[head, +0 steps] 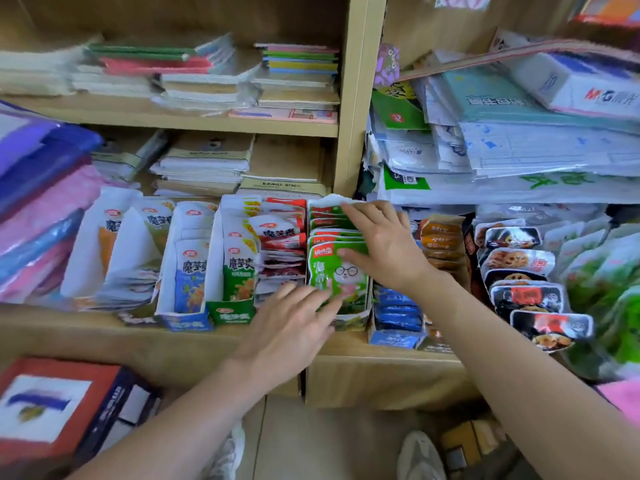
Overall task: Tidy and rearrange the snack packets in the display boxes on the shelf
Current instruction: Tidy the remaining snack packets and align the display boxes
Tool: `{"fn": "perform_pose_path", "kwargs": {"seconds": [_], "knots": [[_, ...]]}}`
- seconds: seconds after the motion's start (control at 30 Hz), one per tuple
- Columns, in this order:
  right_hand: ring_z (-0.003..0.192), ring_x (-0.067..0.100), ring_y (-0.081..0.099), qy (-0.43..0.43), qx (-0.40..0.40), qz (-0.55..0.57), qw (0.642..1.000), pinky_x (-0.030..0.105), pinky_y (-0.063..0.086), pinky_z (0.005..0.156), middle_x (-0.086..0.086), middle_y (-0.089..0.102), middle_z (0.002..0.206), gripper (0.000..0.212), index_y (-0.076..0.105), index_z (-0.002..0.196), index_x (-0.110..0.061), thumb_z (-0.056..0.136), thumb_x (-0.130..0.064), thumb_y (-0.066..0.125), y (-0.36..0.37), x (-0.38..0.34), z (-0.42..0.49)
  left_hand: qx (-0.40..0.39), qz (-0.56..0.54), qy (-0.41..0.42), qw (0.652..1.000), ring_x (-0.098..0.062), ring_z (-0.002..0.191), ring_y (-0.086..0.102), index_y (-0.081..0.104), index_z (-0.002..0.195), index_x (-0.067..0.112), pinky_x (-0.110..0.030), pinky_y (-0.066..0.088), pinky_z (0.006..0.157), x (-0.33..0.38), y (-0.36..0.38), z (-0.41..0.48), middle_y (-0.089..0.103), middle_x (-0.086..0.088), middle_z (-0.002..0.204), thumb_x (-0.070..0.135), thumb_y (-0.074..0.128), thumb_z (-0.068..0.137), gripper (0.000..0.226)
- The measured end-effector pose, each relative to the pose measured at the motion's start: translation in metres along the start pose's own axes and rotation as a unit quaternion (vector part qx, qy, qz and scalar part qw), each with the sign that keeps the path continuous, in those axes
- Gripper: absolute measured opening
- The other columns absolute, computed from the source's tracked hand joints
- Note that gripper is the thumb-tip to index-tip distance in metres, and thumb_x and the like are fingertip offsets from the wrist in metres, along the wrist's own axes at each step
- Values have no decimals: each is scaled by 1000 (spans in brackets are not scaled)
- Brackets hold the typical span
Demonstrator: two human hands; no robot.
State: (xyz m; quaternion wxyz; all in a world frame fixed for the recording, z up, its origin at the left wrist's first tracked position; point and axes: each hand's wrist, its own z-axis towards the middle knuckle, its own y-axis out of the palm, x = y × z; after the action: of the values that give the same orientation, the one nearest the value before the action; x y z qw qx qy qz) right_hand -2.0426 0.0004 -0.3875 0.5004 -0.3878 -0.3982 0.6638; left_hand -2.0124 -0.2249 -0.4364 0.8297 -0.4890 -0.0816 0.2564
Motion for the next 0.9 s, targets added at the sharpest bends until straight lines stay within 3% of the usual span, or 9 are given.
{"fn": "perform_pose_path", "kwargs": {"seconds": [0.13,0.23,0.33,0.43,0.6,0.73,0.9], "knots": [[119,29,47,25,-114,45,992,43,39,98,8,59,127,77,54,140,-17,76,-54,78,-13,7,29,-9,7,3,1000,-21,104,66,75,113,19,-41,44,97,-12,14,-9,77,4,96,22,74,88,25],[110,28,58,28,-196,58,978,44,49,95,11,66,119,75,62,132,-19,71,-59,78,-23,9,47,29,-27,2,999,-21,101,66,77,109,22,-39,44,91,-19,25,-14,76,7,91,9,82,79,33],[123,25,56,12,-250,45,967,36,44,105,7,59,137,77,50,144,-19,78,-43,81,-27,1,50,54,-43,8,998,-19,93,65,79,106,24,-36,38,86,-23,31,-12,76,8,88,7,84,77,34],[132,22,47,-8,-290,51,956,28,36,104,4,48,148,90,39,150,-16,75,-37,85,-25,-7,46,56,-45,16,997,-21,93,65,78,108,23,-37,38,86,-24,32,-12,76,6,92,6,81,80,34],[135,18,44,1,-346,97,933,33,36,112,0,43,152,102,34,152,-18,69,-36,89,-27,-12,48,80,-25,17,996,-24,95,64,77,104,17,-38,44,84,-20,30,-14,73,-1,100,2,75,84,25],[120,14,58,14,-370,180,911,33,48,102,-7,62,125,74,57,135,-19,69,-22,90,-36,-7,51,111,-13,14,994,-26,92,60,74,97,14,-37,45,78,-17,29,-15,67,-4,98,-1,71,86,19],[112,10,65,48,-336,280,898,29,52,100,-2,70,120,57,65,126,-14,73,-18,87,-37,6,45,122,-8,0,992,-26,99,61,71,114,14,-38,49,79,-17,27,-14,67,-6,108,6,72,88,27]]}}
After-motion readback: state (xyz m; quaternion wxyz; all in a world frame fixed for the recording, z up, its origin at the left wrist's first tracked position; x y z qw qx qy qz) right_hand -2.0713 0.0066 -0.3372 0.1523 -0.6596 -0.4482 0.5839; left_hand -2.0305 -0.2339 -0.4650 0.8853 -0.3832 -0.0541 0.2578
